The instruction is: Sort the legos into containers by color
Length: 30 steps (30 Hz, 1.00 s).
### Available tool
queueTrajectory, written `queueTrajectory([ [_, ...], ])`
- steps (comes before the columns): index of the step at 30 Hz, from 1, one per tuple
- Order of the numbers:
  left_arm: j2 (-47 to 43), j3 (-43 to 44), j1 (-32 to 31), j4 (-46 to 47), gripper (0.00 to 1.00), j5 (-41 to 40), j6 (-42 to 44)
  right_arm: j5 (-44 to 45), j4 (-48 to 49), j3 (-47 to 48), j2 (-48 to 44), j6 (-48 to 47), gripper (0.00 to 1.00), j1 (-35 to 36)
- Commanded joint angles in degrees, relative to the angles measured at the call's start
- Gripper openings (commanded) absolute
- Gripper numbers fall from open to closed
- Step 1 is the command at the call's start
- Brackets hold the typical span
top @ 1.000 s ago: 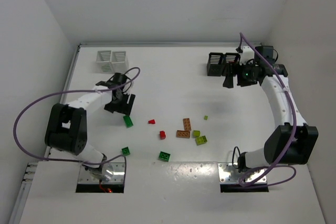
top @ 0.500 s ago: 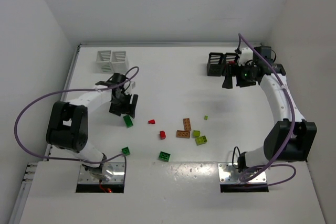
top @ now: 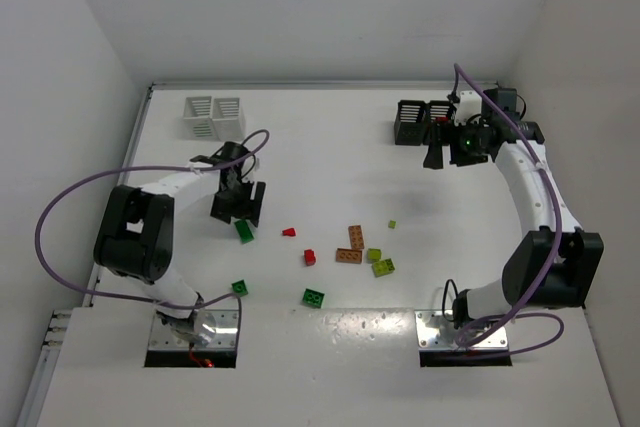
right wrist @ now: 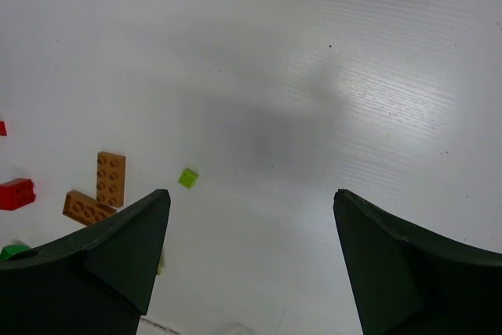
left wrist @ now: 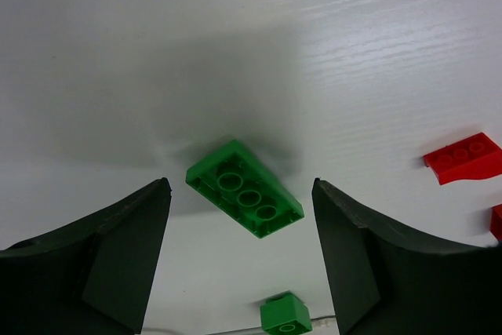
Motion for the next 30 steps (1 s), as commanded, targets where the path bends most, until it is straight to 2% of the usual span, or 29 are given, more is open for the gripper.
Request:
queueTrajectory([
  [1, 0.7, -0.3, 0.4, 0.8, 0.79, -1.0, -1.9, 0.0, 1.3, 0.5, 0.4, 0.1, 0.85, -0.2],
  [5, 1.3, -0.8, 0.4, 1.3, 0.73, -0.5, -1.9, 0.0, 1.3, 0.5, 0.4, 0.1, 0.85, -0.2],
  [11, 3.1, -1.4, 0.4, 1.3, 0.72, -0.5, -2.4, 0.0, 1.3, 0.5, 0.4, 0.1, 0.85, -0.2],
  [14, 3.7, -1.4, 0.4, 1.3, 0.67, 0.2, -2.4, 0.0, 1.3, 0.5, 0.9, 0.1, 0.85, -0.2],
  [21, 4.2, -0.8, 0.4, 1.9, 0.44, 0.9, -0.2, 0.0, 1.3, 0.5, 0.9, 0.1, 0.85, -0.2],
  [23, 3.4, -0.8, 0.4, 1.9, 0.32, 0.9, 0.4, 0.0, 1.3, 0.5, 0.9, 0.1, 0.85, -0.2],
  [30, -0.6, 2.1, 1.7, 1.9, 0.14, 3.2, 3.1, -1.1, 1.8, -0.6, 0.9, 0.1, 0.85, -0.2],
])
